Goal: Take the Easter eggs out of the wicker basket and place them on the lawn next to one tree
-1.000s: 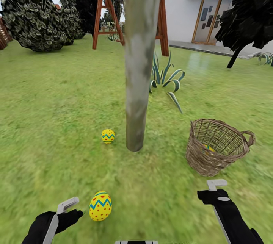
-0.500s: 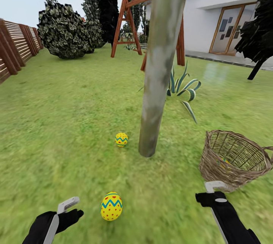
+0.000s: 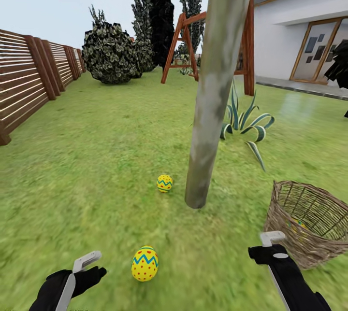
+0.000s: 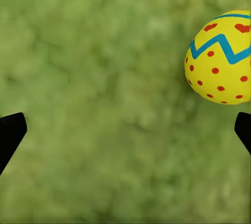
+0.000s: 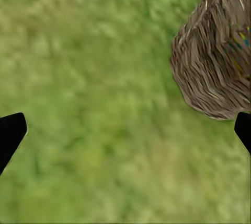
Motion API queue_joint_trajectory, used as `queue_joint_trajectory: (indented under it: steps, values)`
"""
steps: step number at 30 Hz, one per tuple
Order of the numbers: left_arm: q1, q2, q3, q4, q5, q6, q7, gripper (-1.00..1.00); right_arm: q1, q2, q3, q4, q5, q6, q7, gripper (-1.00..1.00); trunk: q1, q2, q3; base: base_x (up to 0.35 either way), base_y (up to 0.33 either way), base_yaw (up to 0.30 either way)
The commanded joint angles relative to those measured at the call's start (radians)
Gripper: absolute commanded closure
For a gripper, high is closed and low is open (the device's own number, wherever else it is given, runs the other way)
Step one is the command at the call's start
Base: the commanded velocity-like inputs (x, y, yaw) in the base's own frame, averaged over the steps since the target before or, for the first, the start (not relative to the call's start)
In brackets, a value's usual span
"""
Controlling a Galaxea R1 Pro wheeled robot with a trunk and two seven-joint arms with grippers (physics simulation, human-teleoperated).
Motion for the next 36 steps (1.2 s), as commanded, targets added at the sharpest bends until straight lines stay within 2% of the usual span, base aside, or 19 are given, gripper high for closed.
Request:
queue_joint_trajectory:
  steps: [1,9,13,22,28,31,34,36]
  values:
    - [-0.001,0.0,0.001,-0.001,0.006,0.005,0.001,-1.0,0.0,0.0,0.0,-0.001,0.004,0.005,0.001,-1.0,-0.001,0.0,0.003,-0.001,-0.014,0.253]
    - [-0.001,0.0,0.003,-0.002,0.008,0.004,-0.001,-1.0,0.0,0.0,0.0,0.005,0.005,0.005,0.001,-1.0,-0.004,0.002,0.034,-0.006,-0.004,0.253]
    - [-0.001,0.0,0.003,0.0,0.02,0.005,-0.002,-1.0,0.0,0.0,0.0,0.006,0.005,0.005,0.001,-1.0,-0.006,0.003,0.049,-0.211,-0.138,0.253]
    - [-0.001,-0.001,0.001,0.001,0.023,0.005,-0.001,-1.0,0.0,0.01,0.002,0.008,0.011,0.005,0.002,-1.0,-0.01,0.005,0.084,-0.262,-0.23,0.253]
    - [-0.001,0.004,0.006,-0.013,0.023,0.005,-0.001,-1.0,0.0,0.014,0.048,0.059,0.014,0.008,-0.006,-1.0,-0.013,0.006,0.107,-0.239,-0.233,0.125]
    - [-0.001,0.009,0.033,-0.026,0.023,0.009,-0.002,-1.0,0.0,0.015,0.062,0.094,0.017,0.019,-0.006,-1.0,-0.014,0.007,0.119,-0.14,-0.161,0.016]
    - [-0.001,0.012,0.046,-0.042,0.019,0.03,-0.003,-1.0,0.0,0.014,0.081,0.117,0.02,0.088,-0.006,-1.0,-0.015,0.008,0.131,-0.105,-0.123,0.004]
    - [-0.001,0.014,0.045,-0.055,0.017,0.075,-0.005,-1.0,0.0,0.013,0.084,0.11,0.019,0.162,-0.006,-1.0,-0.016,0.008,0.138,-0.081,-0.102,0.001]
